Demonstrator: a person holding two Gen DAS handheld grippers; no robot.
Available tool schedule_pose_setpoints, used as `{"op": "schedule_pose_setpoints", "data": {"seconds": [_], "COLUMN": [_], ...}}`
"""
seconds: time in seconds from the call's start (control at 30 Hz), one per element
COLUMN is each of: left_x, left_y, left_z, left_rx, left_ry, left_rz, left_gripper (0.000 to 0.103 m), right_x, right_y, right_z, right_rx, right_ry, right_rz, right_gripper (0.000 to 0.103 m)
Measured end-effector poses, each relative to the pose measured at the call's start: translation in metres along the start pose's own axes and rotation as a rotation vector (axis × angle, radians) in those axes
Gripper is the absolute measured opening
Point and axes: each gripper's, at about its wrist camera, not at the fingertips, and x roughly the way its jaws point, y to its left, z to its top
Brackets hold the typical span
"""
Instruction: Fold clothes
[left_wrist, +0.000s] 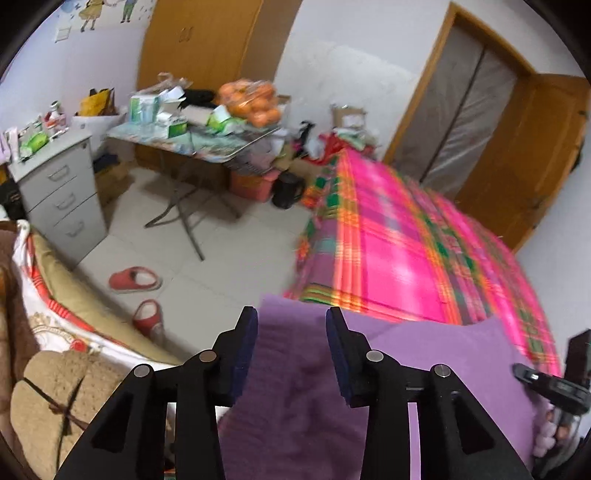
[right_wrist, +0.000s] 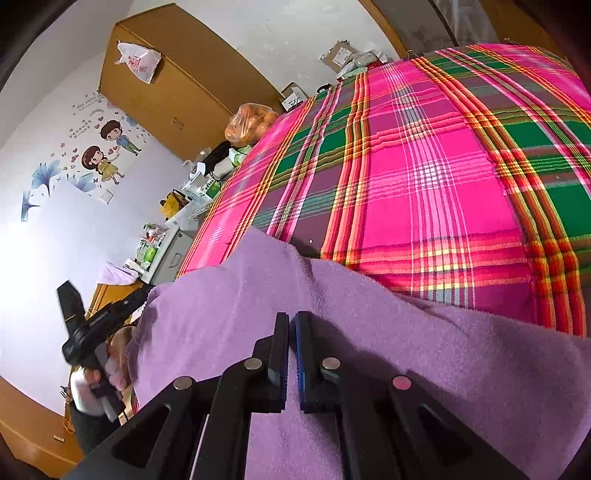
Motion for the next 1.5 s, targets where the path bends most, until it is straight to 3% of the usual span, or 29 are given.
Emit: {"op": "schedule_pose_setpoints", "data": {"seconds": [0.1,0.2,0.27,0.5,0.63,0.7,0.83,0.97,1.13,1.17,1.37,1.5], "left_x": [0.017,0.021,0.022,0.025,0.025,0.012,-0.032,-0.065,-0.05,-0.054,-0.07,-0.067], "left_y": [0.005,0.007,0.011,0.033,0.037,0.042,0.053,0.028,0.019,0.022,0.004,-0.022], "left_z": [0.0,0.002,0.004,0.007,0.007,0.007,-0.003,-0.034,-0.075,-0.082,-0.076,-0.068], "left_rx": [0.007,0.008,-0.02,-0.178,-0.193,-0.215,-0.249,-0.151,-0.104,-0.102,-0.061,-0.001], "left_ry": [0.061,0.068,0.058,0.017,0.041,0.014,-0.12,-0.176,-0.106,-0.133,-0.168,-0.174], "left_rz": [-0.012,-0.047,-0.069,-0.165,-0.194,-0.192,-0.163,-0.248,-0.222,-0.226,-0.172,-0.186], "left_gripper": [0.042,0.042,0.026,0.025,0.028,0.029,0.029,0.029,0.028,0.028,0.028,0.028], "right_x": [-0.001,0.0,0.0,-0.002,-0.002,-0.002,-0.003,-0.003,-0.006,-0.006,-0.004,-0.004], "right_y": [0.001,0.001,0.001,-0.002,-0.002,-0.002,-0.003,-0.003,-0.003,-0.004,-0.005,-0.006], "right_z": [-0.001,0.0,0.0,-0.003,-0.003,-0.003,-0.003,-0.004,-0.004,-0.004,-0.003,-0.003], "right_rx": [-0.003,0.0,0.001,0.006,0.01,0.015,0.019,0.02,0.019,0.018,0.018,0.02], "right_ry": [0.0,0.001,0.001,0.002,0.002,0.002,0.002,0.002,0.001,0.001,0.0,0.0], "right_rz": [0.0,0.005,0.007,0.012,0.016,0.019,0.022,0.024,0.022,0.022,0.023,0.025], "right_gripper": [0.003,0.003,0.003,0.003,0.003,0.003,0.003,0.003,0.003,0.003,0.003,0.003]}}
